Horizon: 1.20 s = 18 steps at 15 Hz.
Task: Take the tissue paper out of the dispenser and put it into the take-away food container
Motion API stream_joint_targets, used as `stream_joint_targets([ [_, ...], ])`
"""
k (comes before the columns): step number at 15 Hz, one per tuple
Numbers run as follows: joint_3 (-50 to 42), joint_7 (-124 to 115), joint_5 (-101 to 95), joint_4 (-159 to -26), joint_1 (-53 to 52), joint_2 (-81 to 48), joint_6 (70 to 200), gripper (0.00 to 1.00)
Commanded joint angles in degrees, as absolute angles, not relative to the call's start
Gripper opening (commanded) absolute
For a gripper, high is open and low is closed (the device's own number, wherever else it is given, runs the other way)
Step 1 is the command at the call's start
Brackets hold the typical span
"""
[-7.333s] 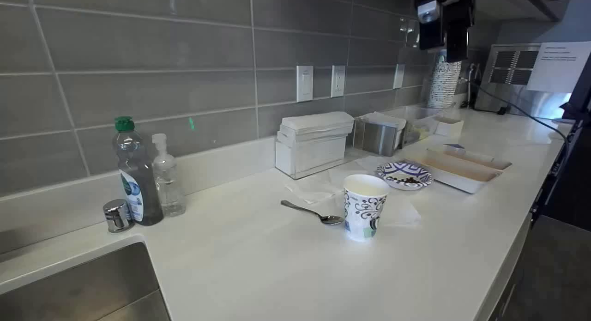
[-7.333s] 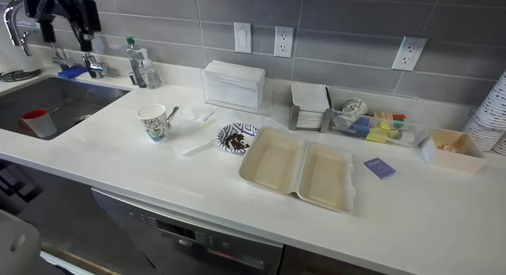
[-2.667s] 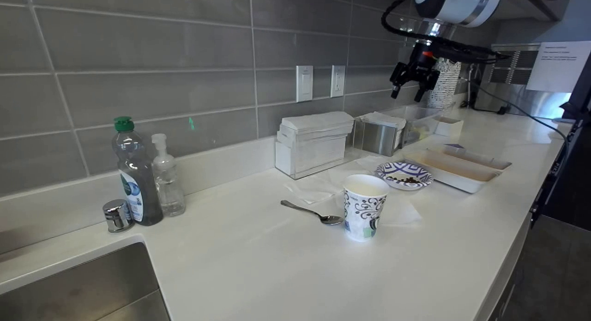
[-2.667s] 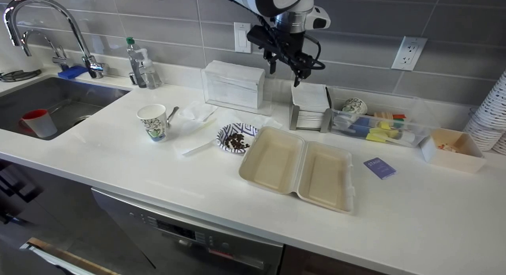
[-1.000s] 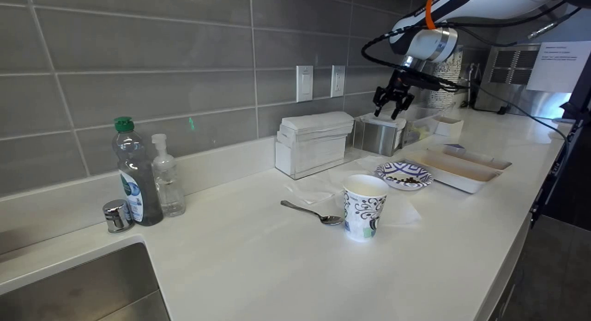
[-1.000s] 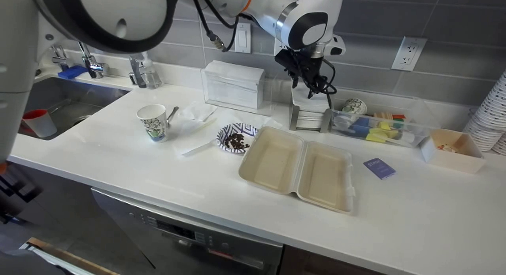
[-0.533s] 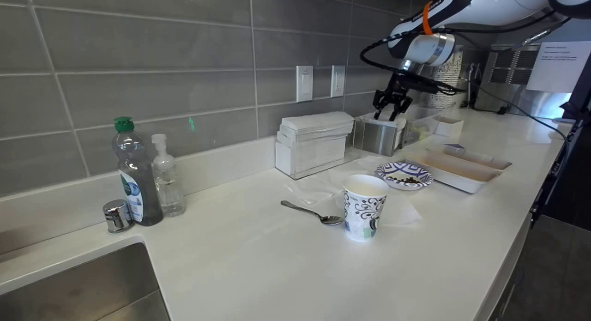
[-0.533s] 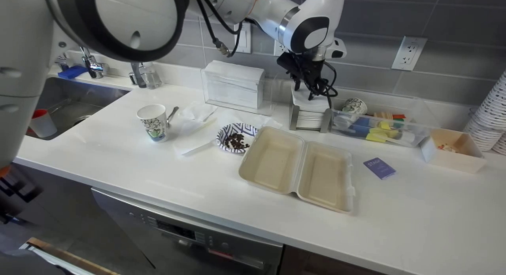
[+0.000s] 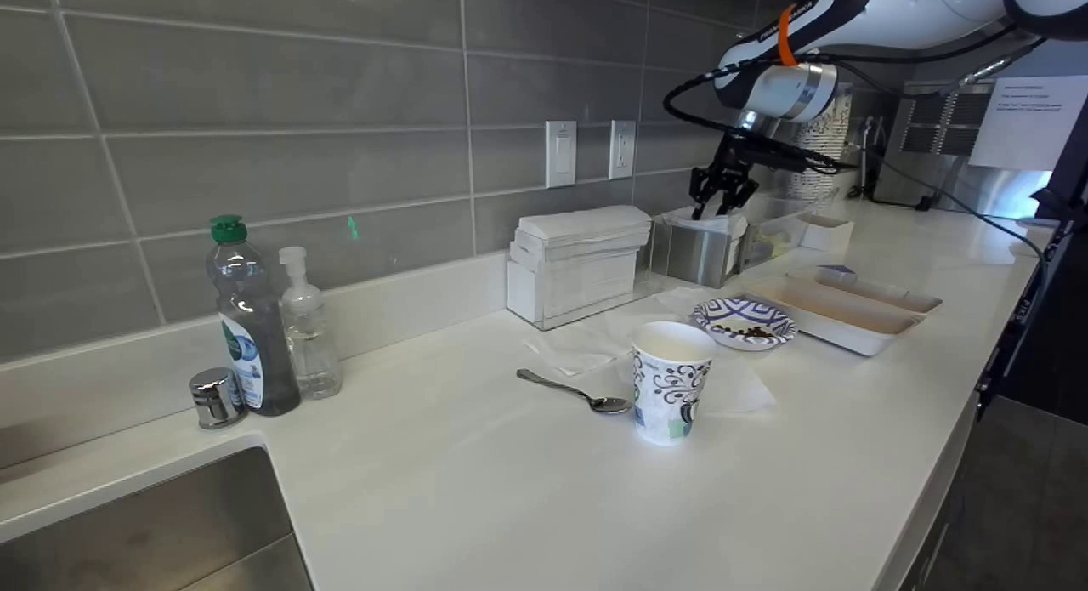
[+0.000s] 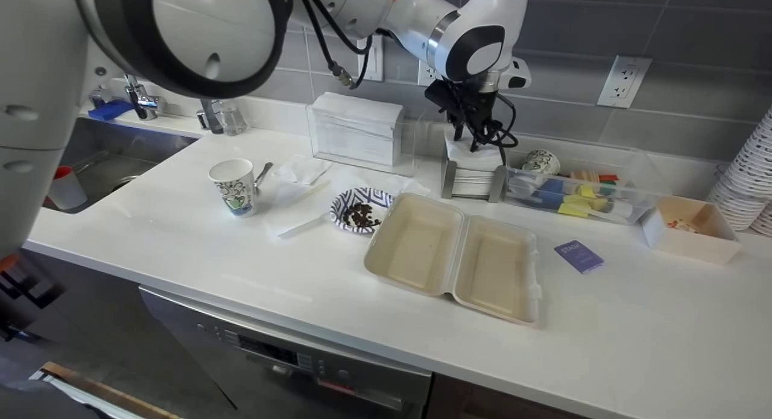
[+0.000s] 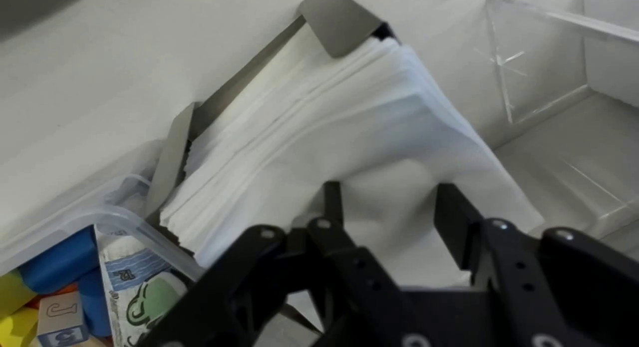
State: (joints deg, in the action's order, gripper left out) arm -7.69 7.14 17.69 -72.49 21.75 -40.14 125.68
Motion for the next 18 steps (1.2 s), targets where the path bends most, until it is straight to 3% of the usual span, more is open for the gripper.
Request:
stream_joint_targets([
  [1,-6.9,6.0,16.3,-70.3,22.4,-41.6,124.5,0.42],
  [3,-6.9,6.1,16.0,-70.4,22.3,-41.7,124.4,0.38],
  [4,-6.9,6.1,15.9,-70.4,22.3,-41.7,124.5,0.32],
  [5,-6.8,6.1,15.7,-70.5,22.3,-41.7,124.5,0.33],
  [9,-7.0,6.1,15.1,-70.5,22.1,-41.5,124.6,0.24],
  [13,-7.8,6.5,15.2,-71.0,21.3,-41.1,124.7,0.3],
  [18,-8.0,6.6,15.1,-71.2,21.1,-40.7,124.7,0.17],
])
